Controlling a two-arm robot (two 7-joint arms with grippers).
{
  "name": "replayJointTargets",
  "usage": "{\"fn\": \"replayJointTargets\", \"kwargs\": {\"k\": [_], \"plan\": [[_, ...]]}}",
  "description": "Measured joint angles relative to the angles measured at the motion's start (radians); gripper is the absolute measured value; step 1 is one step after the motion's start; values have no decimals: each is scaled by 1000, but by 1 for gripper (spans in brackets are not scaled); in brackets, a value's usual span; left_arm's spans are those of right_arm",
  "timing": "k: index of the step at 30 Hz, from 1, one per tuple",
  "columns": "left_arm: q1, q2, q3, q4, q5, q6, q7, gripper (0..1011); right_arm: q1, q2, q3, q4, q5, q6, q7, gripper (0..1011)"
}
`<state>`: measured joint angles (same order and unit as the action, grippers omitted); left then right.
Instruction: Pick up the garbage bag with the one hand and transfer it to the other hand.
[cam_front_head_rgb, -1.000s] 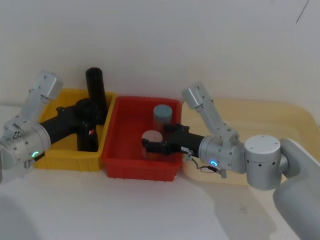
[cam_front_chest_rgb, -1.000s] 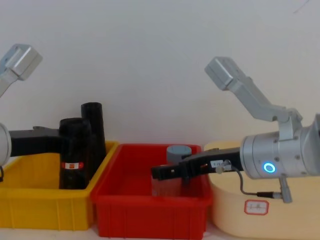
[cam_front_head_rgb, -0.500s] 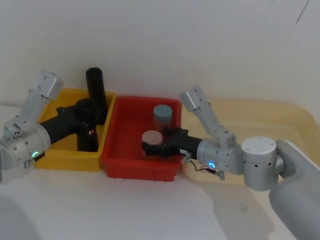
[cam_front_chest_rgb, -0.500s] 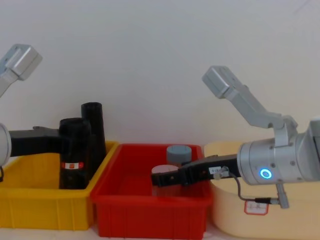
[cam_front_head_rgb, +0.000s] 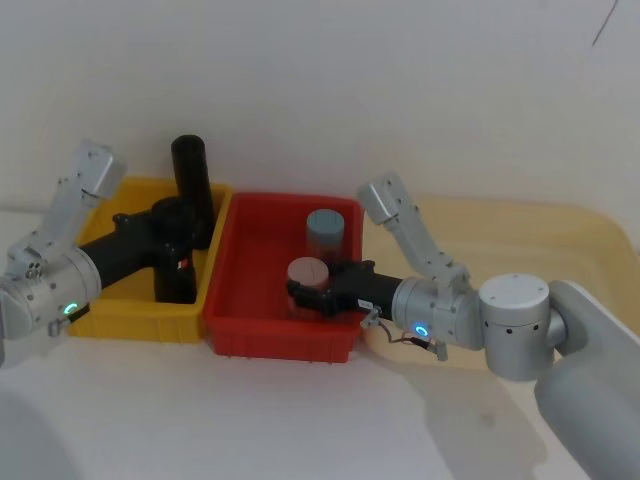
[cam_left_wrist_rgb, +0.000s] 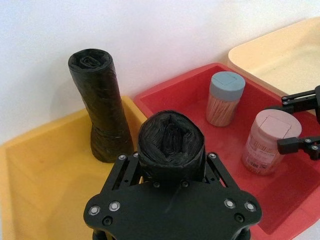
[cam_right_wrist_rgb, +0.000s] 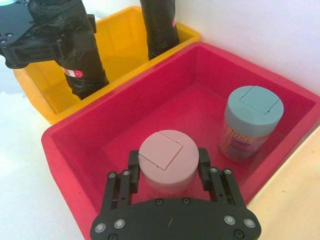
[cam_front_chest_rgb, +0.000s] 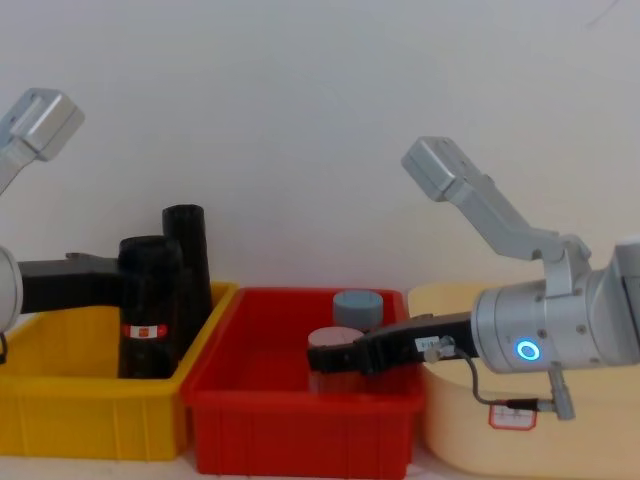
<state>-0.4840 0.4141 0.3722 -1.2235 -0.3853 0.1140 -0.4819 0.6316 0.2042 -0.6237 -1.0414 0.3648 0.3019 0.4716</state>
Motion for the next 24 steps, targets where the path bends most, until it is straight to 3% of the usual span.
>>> {"fn": "replayJointTargets", "kwargs": {"k": [10, 24], "plan": [[4, -1, -4, -17, 6, -4, 12, 376, -6, 3, 5, -15, -2, -4, 1, 664], [-26, -12, -31, -129, 12, 0, 50, 376, -67, 55, 65, -206, 6, -43, -23, 664]]}}
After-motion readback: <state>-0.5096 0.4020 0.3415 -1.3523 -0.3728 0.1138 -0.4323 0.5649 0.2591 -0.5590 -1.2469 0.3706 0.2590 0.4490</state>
